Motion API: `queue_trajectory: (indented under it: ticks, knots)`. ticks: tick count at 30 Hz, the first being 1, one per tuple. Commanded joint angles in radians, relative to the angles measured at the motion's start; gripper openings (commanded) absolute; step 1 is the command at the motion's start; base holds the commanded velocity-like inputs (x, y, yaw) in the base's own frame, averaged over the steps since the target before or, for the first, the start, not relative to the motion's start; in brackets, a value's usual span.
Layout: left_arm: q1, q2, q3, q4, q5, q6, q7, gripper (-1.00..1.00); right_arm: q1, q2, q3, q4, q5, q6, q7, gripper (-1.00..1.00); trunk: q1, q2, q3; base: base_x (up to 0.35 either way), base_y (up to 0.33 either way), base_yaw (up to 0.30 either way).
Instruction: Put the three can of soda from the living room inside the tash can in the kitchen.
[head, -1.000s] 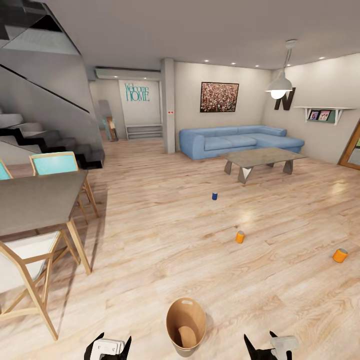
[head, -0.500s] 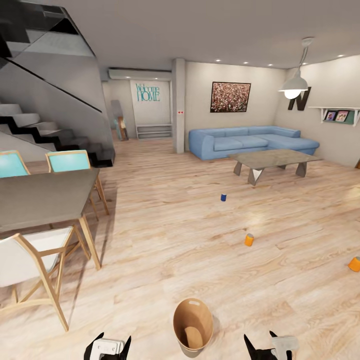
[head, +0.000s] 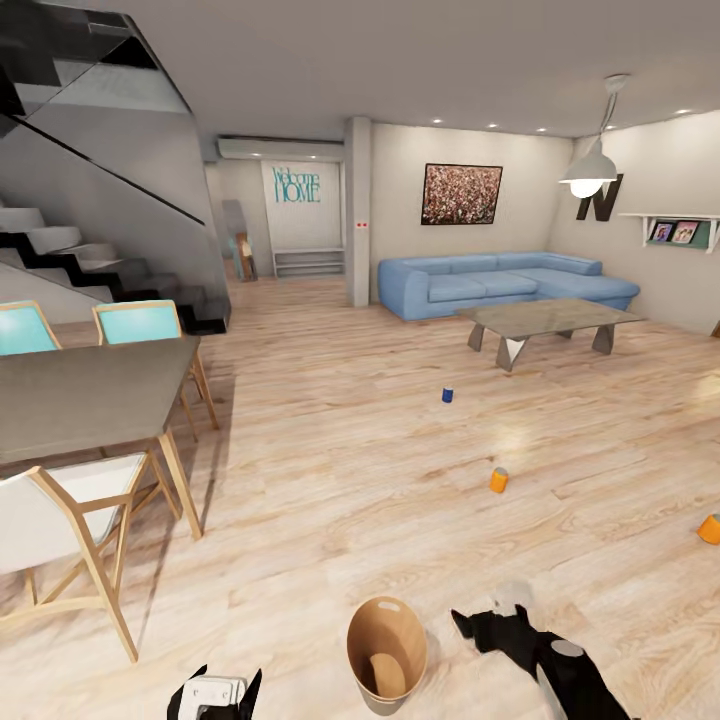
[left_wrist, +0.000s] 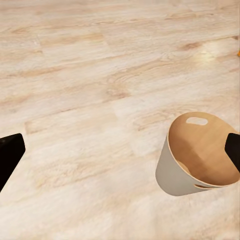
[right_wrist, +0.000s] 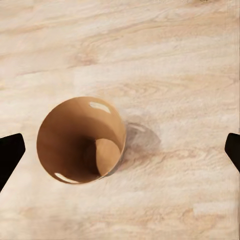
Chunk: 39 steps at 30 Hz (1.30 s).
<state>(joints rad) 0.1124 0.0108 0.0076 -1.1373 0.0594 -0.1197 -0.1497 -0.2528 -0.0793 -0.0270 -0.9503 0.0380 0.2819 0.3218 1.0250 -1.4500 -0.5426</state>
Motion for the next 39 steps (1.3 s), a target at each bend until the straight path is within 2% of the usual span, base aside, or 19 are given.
queue_trajectory:
  ticks: [1,4,5,7,8,9,10,11,16,18,27,39]
  knots:
    - [0.000,0.000,0.000,-0.001,0.000,0.000,0.000,1.00,-0.040,0.000,0.003,0.001,0.003,0.051,0.001,1.00,0.000,0.000,0.000,0.000,0.000,0.000]
    - [0.001,0.000,0.000,-0.007,0.001,0.001,0.000,1.00,-0.156,-0.001,0.009,0.011,0.008,0.209,0.007,1.00,0.000,0.000,0.000,0.000,0.000,0.000]
    - [0.001,0.000,0.000,-0.014,0.001,0.002,0.000,1.00,-0.232,-0.002,0.012,0.028,0.010,0.312,0.011,1.00,0.000,0.000,0.000,0.000,0.000,0.000]
    - [0.002,-0.001,0.000,-0.022,0.001,0.004,-0.001,1.00,-0.309,-0.003,0.014,0.059,0.011,0.401,0.014,1.00,0.000,0.000,0.000,0.000,0.000,0.000]
    - [0.002,-0.001,0.000,-0.022,0.001,0.004,-0.001,1.00,-0.309,-0.003,0.014,0.059,0.011,0.401,0.014,1.00,0.000,0.000,0.000,0.000,0.000,0.000]
    - [0.002,-0.001,0.000,-0.026,0.002,0.004,-0.001,1.00,-0.350,-0.003,0.016,0.085,0.012,0.440,0.014,1.00,0.000,0.000,0.000,0.000,0.000,0.000]
    - [0.002,-0.001,0.000,-0.033,0.002,0.006,-0.001,1.00,-0.439,-0.003,0.018,0.162,0.013,0.505,0.013,1.00,0.000,0.000,0.000,0.000,0.000,0.000]
    - [0.003,-0.001,0.000,-0.042,0.004,0.007,-0.001,1.00,-0.580,-0.002,0.021,0.327,0.015,0.566,0.006,1.00,0.000,0.000,0.000,0.000,0.000,0.000]
    - [0.005,-0.001,-0.001,-0.068,0.005,0.008,0.000,1.00,-0.802,0.006,0.024,0.636,0.047,0.609,-0.018,1.00,0.008,-0.014,-0.006,0.000,0.000,0.000]
    - [0.005,-0.002,-0.001,-0.077,0.005,0.009,0.000,1.00,-0.849,0.011,0.024,0.700,0.058,0.616,-0.035,1.00,0.015,-0.028,-0.013,0.000,0.000,0.000]
    - [0.002,-0.001,0.000,-0.085,0.005,0.035,0.001,1.00,-0.894,0.013,0.017,0.779,0.060,0.604,-0.052,1.00,0.050,-0.091,-0.041,0.000,0.000,0.000]
    - [0.001,0.001,0.001,-0.100,0.005,0.050,0.001,1.00,-0.897,0.011,0.020,0.786,0.068,0.595,-0.053,1.00,0.096,-0.175,-0.079,0.000,0.000,0.000]
